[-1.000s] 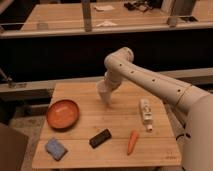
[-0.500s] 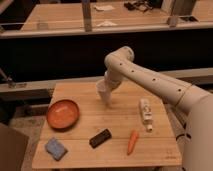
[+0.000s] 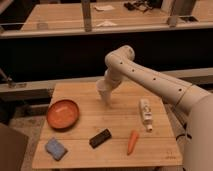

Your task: Pick up the ceramic cup

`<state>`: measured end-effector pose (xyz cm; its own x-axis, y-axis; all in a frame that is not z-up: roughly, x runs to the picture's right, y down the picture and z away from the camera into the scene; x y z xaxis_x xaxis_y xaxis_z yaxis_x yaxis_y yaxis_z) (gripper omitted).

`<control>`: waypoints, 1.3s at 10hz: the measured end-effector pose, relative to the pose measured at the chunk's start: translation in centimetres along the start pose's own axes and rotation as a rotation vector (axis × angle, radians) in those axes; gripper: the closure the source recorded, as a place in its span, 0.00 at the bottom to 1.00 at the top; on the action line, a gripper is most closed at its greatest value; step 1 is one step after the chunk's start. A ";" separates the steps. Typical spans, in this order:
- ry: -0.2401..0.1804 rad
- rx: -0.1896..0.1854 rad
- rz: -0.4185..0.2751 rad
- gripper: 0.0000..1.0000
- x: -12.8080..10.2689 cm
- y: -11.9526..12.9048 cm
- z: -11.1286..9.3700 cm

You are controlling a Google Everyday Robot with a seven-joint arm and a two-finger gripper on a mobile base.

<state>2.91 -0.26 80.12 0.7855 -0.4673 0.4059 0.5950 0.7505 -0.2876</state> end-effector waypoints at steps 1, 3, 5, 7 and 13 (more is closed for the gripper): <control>0.000 0.001 0.000 0.97 0.0 0.0 -0.1; 0.000 0.002 0.000 0.97 0.1 -0.1 -0.2; 0.001 0.004 0.000 0.97 0.2 -0.1 -0.3; 0.001 0.005 0.000 0.97 0.3 -0.2 -0.4; 0.001 0.007 -0.001 0.97 0.3 -0.2 -0.5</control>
<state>3.12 -0.81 79.94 0.7853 -0.4681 0.4052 0.5942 0.7537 -0.2808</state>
